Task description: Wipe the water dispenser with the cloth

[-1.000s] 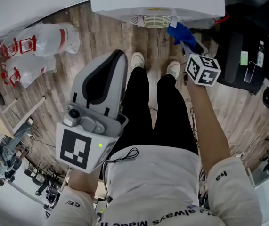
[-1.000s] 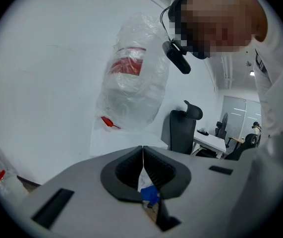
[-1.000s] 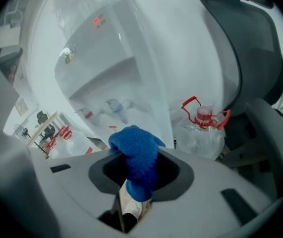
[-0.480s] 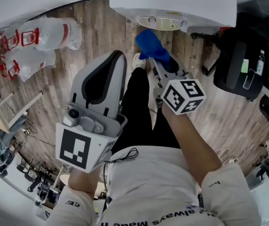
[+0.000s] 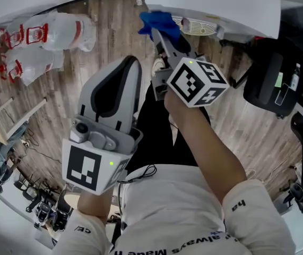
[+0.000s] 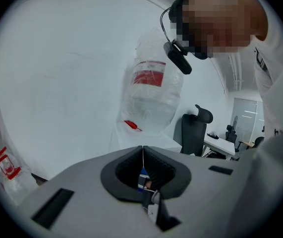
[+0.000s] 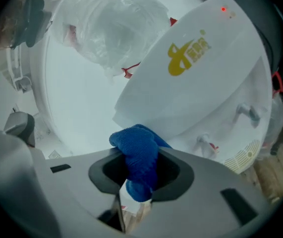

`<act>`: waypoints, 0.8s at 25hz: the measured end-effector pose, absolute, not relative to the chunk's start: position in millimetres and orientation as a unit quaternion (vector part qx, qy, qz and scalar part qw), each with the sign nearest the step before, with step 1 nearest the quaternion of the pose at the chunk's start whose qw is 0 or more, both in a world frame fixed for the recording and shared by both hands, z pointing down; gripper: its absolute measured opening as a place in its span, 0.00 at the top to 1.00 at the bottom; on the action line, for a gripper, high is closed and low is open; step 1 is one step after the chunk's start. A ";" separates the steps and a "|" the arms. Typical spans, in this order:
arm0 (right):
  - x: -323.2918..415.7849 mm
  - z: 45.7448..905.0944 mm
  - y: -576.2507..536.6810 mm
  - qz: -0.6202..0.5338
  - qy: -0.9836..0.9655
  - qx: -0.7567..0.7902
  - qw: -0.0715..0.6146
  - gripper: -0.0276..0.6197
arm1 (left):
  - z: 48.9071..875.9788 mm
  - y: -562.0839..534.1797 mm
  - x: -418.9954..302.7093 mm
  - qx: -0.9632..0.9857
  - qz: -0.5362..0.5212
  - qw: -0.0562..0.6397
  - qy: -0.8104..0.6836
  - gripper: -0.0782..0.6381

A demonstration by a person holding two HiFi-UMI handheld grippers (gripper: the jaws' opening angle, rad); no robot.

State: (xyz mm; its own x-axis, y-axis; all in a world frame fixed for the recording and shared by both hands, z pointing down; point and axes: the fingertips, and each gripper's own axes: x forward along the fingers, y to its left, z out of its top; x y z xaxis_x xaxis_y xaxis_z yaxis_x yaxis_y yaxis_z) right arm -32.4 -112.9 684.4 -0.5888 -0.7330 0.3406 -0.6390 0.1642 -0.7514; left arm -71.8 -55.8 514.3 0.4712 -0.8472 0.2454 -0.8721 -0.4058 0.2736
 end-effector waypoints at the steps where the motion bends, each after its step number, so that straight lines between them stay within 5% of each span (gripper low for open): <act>1: -34.9 684.7 -117.8 -0.463 0.760 -0.453 0.053 0.78 | 515.3 -55.5 -74.1 0.837 0.035 0.184 -0.514 0.86; 20: -37.2 729.5 -134.5 -0.496 0.718 -0.485 0.051 0.79 | 526.4 -63.6 -91.5 0.833 0.043 0.195 -0.516 0.86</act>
